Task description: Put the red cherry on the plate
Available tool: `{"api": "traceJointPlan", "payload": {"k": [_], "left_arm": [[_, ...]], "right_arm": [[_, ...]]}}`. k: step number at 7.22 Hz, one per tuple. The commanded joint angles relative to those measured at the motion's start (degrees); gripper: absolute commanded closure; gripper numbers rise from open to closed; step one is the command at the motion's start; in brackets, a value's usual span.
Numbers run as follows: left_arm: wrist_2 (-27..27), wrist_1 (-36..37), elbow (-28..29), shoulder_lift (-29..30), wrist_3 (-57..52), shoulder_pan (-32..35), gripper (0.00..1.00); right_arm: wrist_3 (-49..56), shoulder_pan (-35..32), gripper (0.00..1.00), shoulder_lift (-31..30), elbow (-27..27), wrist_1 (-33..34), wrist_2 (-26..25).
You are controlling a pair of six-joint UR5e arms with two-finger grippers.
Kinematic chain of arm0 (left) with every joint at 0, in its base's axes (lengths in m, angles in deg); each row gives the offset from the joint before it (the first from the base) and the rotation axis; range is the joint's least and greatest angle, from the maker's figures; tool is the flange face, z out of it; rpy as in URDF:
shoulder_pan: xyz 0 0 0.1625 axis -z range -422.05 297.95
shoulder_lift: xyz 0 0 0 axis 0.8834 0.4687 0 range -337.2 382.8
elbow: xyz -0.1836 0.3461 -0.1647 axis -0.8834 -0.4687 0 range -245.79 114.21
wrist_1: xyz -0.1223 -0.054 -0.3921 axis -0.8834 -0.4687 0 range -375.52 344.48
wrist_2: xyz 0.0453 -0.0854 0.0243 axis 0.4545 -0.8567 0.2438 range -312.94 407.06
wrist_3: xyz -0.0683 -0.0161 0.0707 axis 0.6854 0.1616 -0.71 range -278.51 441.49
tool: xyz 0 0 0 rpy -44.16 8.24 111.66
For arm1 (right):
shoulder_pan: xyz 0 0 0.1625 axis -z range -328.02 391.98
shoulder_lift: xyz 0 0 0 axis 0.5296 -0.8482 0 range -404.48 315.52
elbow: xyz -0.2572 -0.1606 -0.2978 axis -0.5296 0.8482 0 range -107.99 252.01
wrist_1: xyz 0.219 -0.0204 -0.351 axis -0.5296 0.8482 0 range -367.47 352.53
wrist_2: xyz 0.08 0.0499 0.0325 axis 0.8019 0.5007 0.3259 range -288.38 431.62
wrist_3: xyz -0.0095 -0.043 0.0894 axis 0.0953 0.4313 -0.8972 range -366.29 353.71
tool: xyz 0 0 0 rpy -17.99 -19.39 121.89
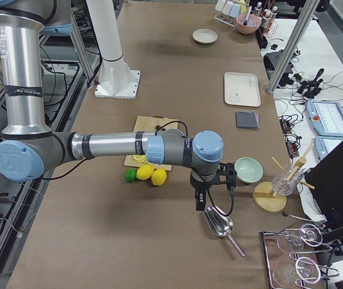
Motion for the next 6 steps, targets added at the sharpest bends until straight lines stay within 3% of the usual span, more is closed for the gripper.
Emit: {"api": "traceJointPlan", "payload": {"k": [1, 3, 4, 6], "left_arm": [[-4.56, -8.44, 9.25, 4.67, 6.68, -3.16, 0.02], [-4.75, -24.23, 19.11, 8.8, 22.02, -10.17, 0.02], [-4.31, -28.83, 23.51, 11.53, 25.85, -12.73, 0.02], [3.65, -28.96, 26.89, 14.27, 25.97, -19.14, 0.02]], "right_arm": [[-0.01, -0.02, 0.0, -0.12, -0.03, 0.0, 0.0], [0.0, -0.02, 0.0, -0.13, 0.05, 0.0, 0.0], [-0.01, 0.07, 0.0, -0.04, 0.05, 0.0, 0.0], [-0.01, -0.02, 0.0, 0.05, 0.14, 0.0, 0.0]]}}
